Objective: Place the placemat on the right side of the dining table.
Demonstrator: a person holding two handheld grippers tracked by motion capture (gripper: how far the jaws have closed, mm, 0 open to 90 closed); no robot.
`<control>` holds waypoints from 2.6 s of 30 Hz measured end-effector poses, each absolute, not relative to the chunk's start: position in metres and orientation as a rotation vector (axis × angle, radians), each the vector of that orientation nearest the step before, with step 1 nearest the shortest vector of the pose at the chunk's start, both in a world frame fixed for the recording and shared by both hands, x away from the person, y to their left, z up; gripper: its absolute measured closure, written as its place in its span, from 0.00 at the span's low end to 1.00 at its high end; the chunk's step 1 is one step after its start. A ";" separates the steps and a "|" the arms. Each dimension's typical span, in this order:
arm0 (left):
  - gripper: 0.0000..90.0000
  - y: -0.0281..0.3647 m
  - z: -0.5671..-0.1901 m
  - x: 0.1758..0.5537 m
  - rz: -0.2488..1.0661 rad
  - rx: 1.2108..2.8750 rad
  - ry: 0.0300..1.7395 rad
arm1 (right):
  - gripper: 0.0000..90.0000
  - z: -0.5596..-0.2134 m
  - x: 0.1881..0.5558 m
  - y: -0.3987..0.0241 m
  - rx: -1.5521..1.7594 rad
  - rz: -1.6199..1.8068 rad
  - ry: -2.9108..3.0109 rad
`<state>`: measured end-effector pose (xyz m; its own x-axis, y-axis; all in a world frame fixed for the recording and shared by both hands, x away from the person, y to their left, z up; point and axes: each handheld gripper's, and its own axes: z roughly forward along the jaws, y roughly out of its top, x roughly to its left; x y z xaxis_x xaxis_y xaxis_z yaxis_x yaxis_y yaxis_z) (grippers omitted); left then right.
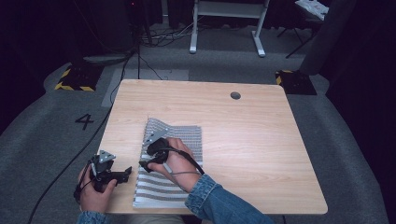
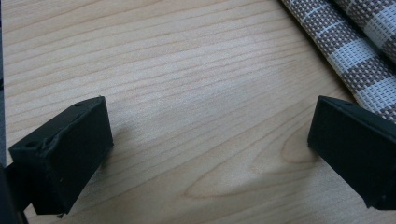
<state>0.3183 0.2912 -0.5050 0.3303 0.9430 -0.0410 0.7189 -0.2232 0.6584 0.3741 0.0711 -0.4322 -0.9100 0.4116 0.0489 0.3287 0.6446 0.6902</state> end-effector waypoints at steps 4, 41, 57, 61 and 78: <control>0.00 0.291 -0.505 0.318 0.499 2.020 1.452 | 0.37 -0.434 0.373 0.080 0.671 1.131 2.741; 0.00 0.291 -0.505 0.318 0.502 2.017 1.453 | 0.61 -0.457 0.385 0.092 0.775 1.034 2.878; 0.00 0.291 -0.505 0.318 0.501 2.017 1.454 | 0.99 -0.432 0.383 0.072 0.681 0.990 2.865; 0.00 0.292 -0.505 0.319 0.500 2.020 1.450 | 0.99 -0.412 0.385 0.053 0.679 1.027 2.827; 0.00 0.290 -0.505 0.325 0.502 2.014 1.453 | 0.99 -0.333 0.388 -0.046 0.781 1.164 2.586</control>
<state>0.3254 0.2904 -0.5051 0.3294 0.9433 -0.0405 0.7170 -0.2220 0.6607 0.3880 -0.0455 -0.3332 -0.8405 0.5408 0.0335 0.3837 0.5504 0.7415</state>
